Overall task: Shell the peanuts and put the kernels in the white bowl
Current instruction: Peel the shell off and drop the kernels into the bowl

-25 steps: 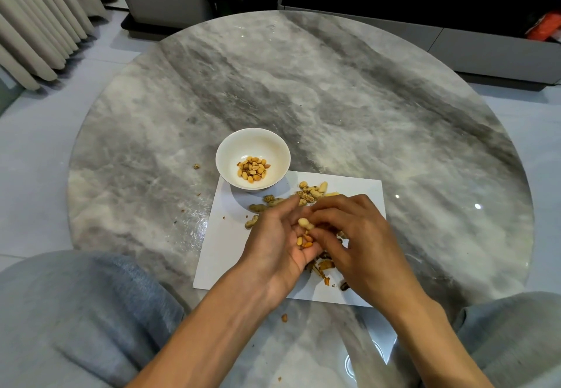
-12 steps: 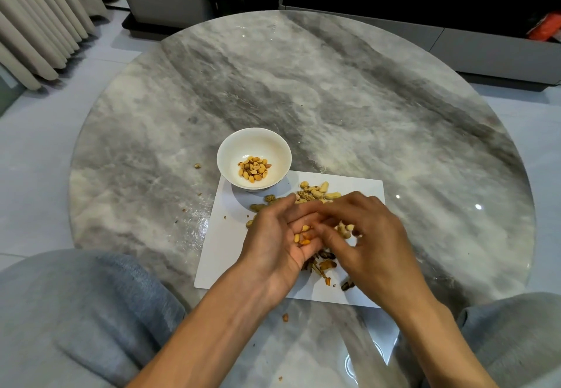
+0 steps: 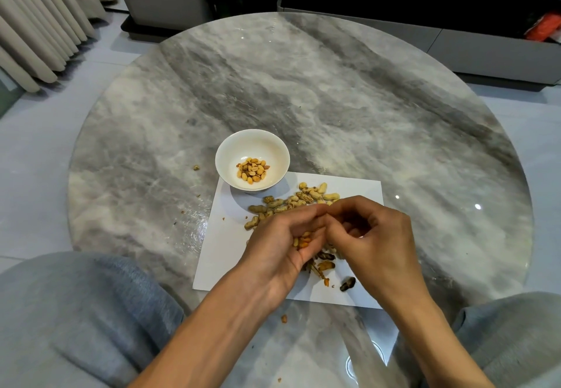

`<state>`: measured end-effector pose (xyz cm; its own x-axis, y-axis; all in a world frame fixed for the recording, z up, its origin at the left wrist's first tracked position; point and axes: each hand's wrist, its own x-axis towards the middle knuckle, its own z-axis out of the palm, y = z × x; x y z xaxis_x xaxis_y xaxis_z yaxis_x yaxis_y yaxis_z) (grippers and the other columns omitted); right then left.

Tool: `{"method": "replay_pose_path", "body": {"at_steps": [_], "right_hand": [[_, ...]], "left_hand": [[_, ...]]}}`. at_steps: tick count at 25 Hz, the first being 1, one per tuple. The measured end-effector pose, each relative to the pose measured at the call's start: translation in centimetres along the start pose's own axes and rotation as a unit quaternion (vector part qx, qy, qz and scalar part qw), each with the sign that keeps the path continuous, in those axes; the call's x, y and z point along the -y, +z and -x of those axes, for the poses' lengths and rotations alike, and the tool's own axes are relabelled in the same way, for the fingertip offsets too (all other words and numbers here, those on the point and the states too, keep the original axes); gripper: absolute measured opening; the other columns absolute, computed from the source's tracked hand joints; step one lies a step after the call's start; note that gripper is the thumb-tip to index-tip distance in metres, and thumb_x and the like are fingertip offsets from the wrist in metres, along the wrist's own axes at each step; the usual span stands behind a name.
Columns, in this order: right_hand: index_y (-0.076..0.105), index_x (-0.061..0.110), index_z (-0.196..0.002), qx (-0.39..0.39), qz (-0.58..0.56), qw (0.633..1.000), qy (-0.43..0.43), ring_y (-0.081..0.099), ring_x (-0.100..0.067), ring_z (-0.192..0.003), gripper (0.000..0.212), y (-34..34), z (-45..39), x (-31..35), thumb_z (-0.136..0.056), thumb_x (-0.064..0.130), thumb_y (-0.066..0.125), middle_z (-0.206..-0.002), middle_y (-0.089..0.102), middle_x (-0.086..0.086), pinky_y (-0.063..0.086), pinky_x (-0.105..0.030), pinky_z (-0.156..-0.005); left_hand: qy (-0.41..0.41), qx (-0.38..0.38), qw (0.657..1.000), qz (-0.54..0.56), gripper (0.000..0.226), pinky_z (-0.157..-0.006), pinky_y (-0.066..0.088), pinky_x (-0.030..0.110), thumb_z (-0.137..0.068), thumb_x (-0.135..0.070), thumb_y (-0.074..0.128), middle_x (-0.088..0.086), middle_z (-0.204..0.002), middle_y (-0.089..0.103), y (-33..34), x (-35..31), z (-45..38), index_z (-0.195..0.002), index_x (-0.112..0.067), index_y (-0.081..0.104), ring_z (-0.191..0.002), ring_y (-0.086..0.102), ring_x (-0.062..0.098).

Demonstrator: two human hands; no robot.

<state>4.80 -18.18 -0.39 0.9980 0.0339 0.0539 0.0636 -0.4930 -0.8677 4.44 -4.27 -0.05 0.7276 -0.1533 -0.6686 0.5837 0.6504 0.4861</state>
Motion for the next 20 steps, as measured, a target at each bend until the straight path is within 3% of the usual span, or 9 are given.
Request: {"method": "replay_pose_path", "body": {"at_steps": [4,6,10,14,20], "right_hand": [[0.076,0.032,-0.089,0.046,-0.08,0.995,0.033,0.071,-0.012,-0.083,0.026,-0.3,-0.3,0.5,-0.092,0.007,0.067,-0.089,0.074,0.009,0.06,-0.039,-0.075],[0.074,0.032,-0.091,0.058,-0.095,0.993,0.04,0.072,-0.01,-0.086,0.024,-0.3,-0.3,0.5,-0.093,0.009,0.067,-0.09,0.076,0.011,0.06,-0.036,-0.08],[0.075,0.03,-0.087,0.035,-0.1,0.994,0.032,0.072,-0.005,-0.082,0.023,-0.2,-0.2,0.6,-0.091,0.009,0.069,-0.084,0.076,0.013,0.057,-0.024,-0.076],[0.077,0.03,-0.086,0.014,-0.08,0.997,-0.001,0.07,-0.006,-0.079,0.019,-0.1,-0.1,0.5,-0.09,0.013,0.07,-0.078,0.073,0.014,0.054,-0.021,-0.069],[0.078,0.021,-0.09,-0.052,0.087,0.984,-0.143,0.057,-0.005,-0.071,0.012,0.8,-0.1,-0.5,-0.089,0.021,0.066,-0.073,0.059,0.018,0.039,-0.01,-0.066]], "left_hand": [[0.009,-0.012,1.0,0.005,0.019,-0.086,0.06,0.029,-0.092,0.0,0.059,0.019,-0.106,0.074,0.0,-0.1,0.0,-0.105,0.003,0.072,-0.1,0.073,0.021],[0.009,-0.015,1.0,0.004,0.016,-0.081,0.06,0.027,-0.091,-0.003,0.061,0.016,-0.103,0.075,0.0,-0.2,0.0,-0.102,0.001,0.073,-0.092,0.074,0.018],[-0.006,-0.017,1.0,-0.018,0.015,-0.068,0.056,0.023,-0.09,-0.008,0.064,0.011,-0.087,0.073,0.0,0.0,0.1,-0.098,-0.001,0.074,-0.075,0.071,0.014],[-0.001,-0.011,1.0,-0.019,0.022,-0.066,0.056,0.022,-0.088,-0.01,0.067,0.01,-0.088,0.071,-0.1,0.2,-0.1,-0.105,0.001,0.074,-0.077,0.068,0.013],[0.018,0.004,1.0,0.01,0.015,-0.068,0.059,0.021,-0.09,-0.004,0.063,0.011,-0.093,0.074,0.1,0.3,-0.1,-0.096,0.0,0.076,-0.079,0.072,0.012]]}}
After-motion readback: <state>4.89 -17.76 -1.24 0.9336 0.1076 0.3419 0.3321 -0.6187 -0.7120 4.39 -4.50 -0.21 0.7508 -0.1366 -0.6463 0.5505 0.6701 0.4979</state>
